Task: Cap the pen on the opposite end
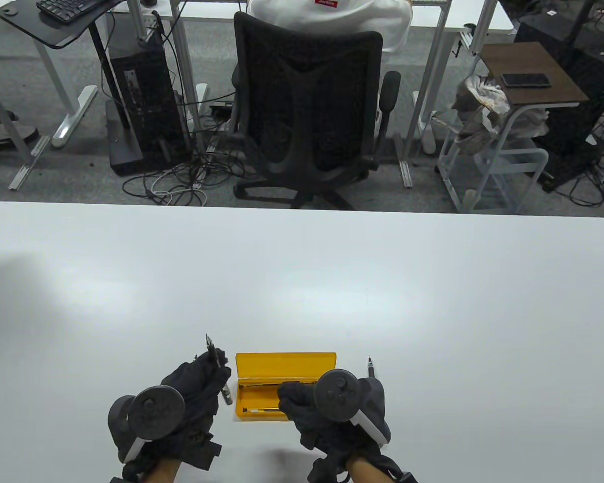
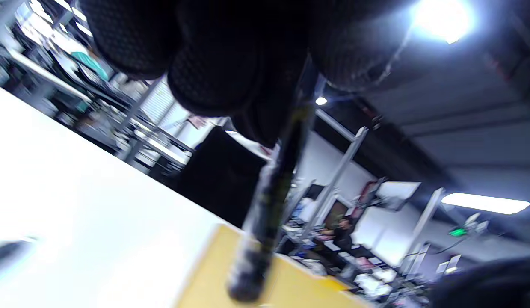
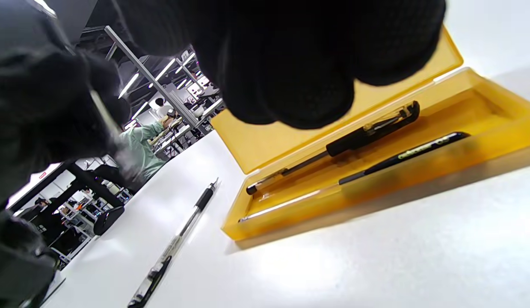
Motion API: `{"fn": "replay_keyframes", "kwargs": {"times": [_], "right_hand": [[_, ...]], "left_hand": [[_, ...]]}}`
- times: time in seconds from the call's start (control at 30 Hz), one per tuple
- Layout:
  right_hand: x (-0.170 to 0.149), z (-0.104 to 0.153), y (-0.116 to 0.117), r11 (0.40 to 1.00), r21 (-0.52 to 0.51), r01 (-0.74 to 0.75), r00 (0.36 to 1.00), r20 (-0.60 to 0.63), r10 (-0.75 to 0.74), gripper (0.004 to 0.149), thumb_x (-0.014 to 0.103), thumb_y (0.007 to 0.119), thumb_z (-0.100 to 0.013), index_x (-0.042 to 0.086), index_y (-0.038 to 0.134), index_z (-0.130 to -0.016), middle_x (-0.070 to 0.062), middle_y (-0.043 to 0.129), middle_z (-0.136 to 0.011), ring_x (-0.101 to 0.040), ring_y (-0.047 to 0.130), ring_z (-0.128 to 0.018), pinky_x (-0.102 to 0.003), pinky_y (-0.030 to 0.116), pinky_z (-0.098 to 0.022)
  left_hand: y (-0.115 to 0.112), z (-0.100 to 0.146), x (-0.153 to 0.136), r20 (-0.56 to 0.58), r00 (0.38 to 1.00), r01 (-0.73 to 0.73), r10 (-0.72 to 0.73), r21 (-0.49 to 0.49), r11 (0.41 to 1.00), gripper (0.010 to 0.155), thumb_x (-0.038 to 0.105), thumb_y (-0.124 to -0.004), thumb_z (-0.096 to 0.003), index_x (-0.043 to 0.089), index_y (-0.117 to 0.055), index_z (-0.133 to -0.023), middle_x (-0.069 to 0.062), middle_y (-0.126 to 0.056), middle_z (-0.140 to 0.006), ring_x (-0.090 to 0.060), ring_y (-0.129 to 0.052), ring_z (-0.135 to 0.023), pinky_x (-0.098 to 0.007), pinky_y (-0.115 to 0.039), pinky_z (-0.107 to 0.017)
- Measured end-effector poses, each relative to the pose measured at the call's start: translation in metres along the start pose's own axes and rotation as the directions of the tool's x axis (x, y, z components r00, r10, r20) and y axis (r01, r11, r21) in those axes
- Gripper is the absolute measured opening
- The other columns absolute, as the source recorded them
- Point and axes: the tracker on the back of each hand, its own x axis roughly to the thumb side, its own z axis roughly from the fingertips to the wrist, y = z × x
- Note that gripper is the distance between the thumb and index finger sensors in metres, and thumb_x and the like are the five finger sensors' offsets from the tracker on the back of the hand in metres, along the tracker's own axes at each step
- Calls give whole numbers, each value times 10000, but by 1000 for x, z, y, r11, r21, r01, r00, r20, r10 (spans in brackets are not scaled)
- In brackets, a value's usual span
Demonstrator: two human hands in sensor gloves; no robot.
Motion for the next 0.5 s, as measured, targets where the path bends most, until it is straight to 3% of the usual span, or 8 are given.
{"fn": "replay_keyframes", "kwargs": {"times": [0.17, 0.27, 0.5], "right_hand": [[2, 0, 1, 1000, 8, -23, 1000, 17, 23, 505, 379, 737, -441, 139, 849, -872, -91, 1005, -665, -235, 1014, -464, -433, 846, -374], [2, -1, 2, 999, 7, -45, 999, 10, 45, 509, 385, 737, -440, 140, 850, -871, -92, 1006, -665, -237, 1013, -466, -434, 846, -375], [0, 0, -2, 999, -9, -31, 999, 6, 31, 511, 390, 737, -440, 140, 850, -871, -94, 1006, -664, -240, 1013, -467, -435, 845, -376]], "left_hand": [[-18, -7, -8, -90, 977, 178, -191, -134, 975, 540, 381, -894, -490, 0, -842, -869, -152, -1039, -527, -256, -960, -385, -537, -752, -494], [-34, -13, -10, -102, 937, 305, -335, -232, 923, 544, 398, -904, -483, 0, -859, -851, -134, -1044, -487, -239, -959, -351, -526, -763, -484], [-72, -21, -15, -107, 779, 528, -618, -421, 738, 554, 411, -903, -478, 8, -860, -857, -120, -1044, -472, -227, -958, -339, -511, -770, -483]]}}
